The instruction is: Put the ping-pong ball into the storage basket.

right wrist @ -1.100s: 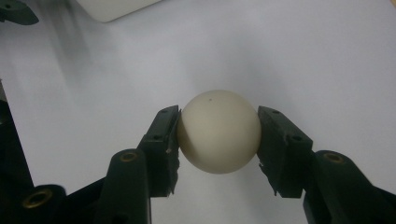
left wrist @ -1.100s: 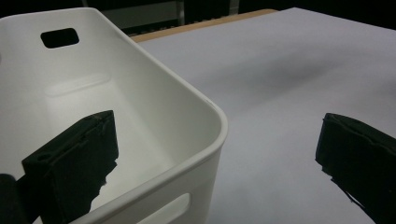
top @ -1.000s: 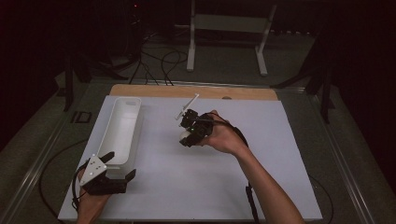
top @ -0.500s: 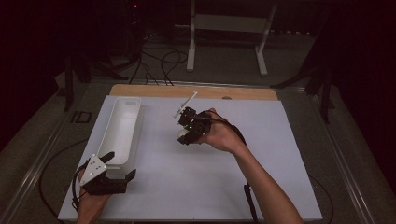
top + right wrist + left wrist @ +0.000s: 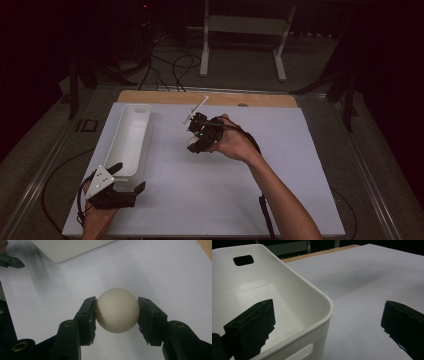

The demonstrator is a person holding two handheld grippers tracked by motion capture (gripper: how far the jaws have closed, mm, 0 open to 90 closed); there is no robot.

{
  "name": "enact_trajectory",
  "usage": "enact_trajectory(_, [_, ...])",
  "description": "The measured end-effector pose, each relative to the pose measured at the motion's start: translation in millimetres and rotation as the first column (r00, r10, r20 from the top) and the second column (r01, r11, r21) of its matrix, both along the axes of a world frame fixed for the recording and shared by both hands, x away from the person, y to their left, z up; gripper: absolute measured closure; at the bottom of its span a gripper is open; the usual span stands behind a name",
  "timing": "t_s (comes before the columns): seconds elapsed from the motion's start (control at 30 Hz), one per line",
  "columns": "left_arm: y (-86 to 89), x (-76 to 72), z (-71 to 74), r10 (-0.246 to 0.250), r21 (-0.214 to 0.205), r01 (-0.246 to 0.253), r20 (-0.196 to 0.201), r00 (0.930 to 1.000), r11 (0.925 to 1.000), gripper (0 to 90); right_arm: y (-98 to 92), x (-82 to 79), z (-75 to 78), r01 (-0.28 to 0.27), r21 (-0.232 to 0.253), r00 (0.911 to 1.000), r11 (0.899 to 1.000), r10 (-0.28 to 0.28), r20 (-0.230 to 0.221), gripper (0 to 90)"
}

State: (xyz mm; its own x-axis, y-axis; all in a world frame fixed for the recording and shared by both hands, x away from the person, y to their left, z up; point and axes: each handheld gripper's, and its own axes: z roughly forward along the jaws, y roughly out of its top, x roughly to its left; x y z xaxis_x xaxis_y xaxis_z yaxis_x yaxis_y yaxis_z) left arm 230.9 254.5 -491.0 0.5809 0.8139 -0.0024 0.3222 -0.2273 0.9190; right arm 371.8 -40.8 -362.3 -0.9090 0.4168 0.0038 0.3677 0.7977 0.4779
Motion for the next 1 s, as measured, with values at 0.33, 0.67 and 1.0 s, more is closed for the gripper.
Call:
enact_trajectory(0.33, [-0.1,0.0,0.0,0.000,0.000,0.000,0.000,1.0000,1.0000,0.0,5.5,1.3,2.9,-0.006,-0.002,1.0000,1.000,0.006,0.003,50.4])
enact_trajectory(0.67, [0.0,0.0,-0.1,-0.001,0.000,0.001,0.001,1.0000,1.0000,0.0,12.4,1.5,5.7,-0.016,0.001,0.9998,1.000,0.016,0.007,50.4])
enact_trajectory(1.0, [0.0,0.0,-0.1,-0.001,0.000,0.001,0.001,1.0000,1.0000,0.0,18.1,1.5,5.4,-0.023,0.004,0.9997,1.000,0.023,0.009,50.4])
